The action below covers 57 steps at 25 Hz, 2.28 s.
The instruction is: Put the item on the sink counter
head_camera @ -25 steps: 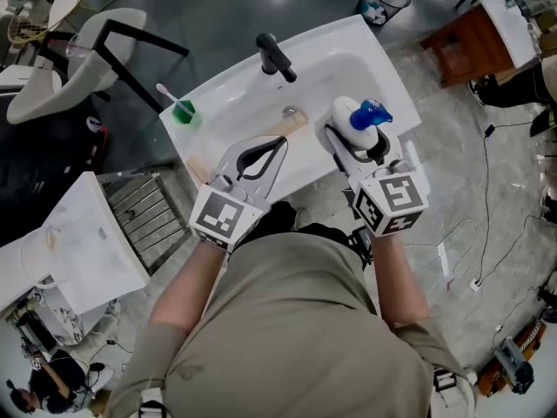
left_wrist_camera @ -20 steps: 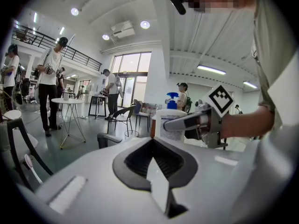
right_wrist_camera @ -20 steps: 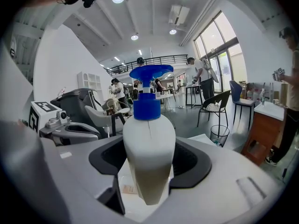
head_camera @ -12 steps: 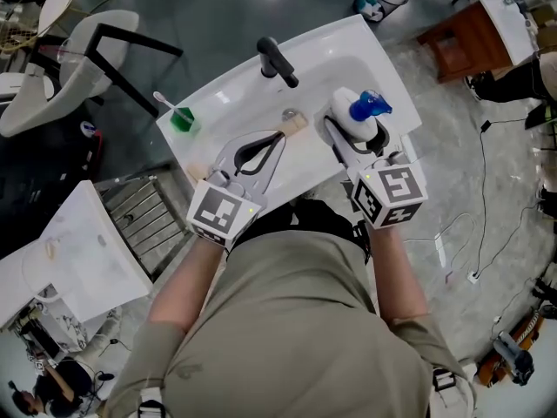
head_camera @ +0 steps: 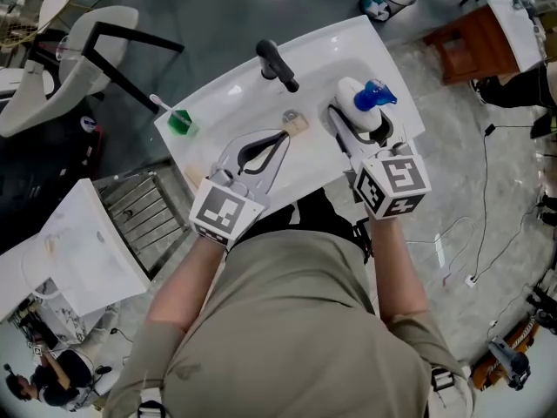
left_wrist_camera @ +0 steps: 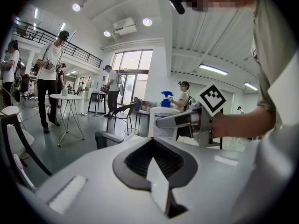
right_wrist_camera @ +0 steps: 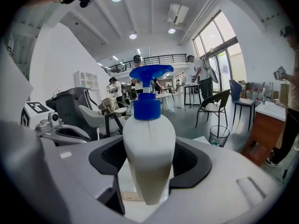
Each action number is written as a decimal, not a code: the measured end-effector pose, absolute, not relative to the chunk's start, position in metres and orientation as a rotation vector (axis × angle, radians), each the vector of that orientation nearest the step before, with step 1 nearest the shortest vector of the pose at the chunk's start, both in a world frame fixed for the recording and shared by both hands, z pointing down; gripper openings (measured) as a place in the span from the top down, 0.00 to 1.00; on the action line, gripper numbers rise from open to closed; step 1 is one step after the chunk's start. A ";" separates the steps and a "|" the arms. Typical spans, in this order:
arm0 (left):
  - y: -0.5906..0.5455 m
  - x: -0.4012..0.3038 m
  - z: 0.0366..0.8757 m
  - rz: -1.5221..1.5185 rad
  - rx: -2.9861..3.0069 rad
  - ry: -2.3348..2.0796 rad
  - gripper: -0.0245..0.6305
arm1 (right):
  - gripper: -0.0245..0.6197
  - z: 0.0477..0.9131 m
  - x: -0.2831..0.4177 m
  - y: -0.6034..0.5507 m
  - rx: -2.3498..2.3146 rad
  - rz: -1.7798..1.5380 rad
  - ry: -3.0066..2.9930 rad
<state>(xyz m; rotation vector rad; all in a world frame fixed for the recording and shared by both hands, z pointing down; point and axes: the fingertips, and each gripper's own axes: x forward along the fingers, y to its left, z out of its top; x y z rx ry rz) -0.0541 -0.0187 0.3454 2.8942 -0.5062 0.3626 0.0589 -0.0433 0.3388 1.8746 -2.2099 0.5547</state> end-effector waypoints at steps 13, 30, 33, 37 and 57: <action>-0.038 -0.025 0.361 0.429 2.847 -0.564 0.96 | 0.53 0.371 0.096 -0.085 1.823 0.611 -2.240; -0.058 -0.001 0.392 0.515 2.754 -0.644 0.96 | 0.53 0.409 0.144 -0.135 1.782 0.632 -2.240; -0.061 0.002 0.395 0.527 2.744 -0.650 0.96 | 0.53 0.416 0.150 -0.143 1.774 0.630 -2.237; -0.064 0.004 0.401 0.537 2.729 -0.666 0.96 | 0.53 0.424 0.156 -0.152 1.767 0.635 -2.236; -0.071 0.013 0.430 0.575 2.652 -0.687 0.96 | 0.53 0.451 0.198 -0.192 1.784 0.610 -2.196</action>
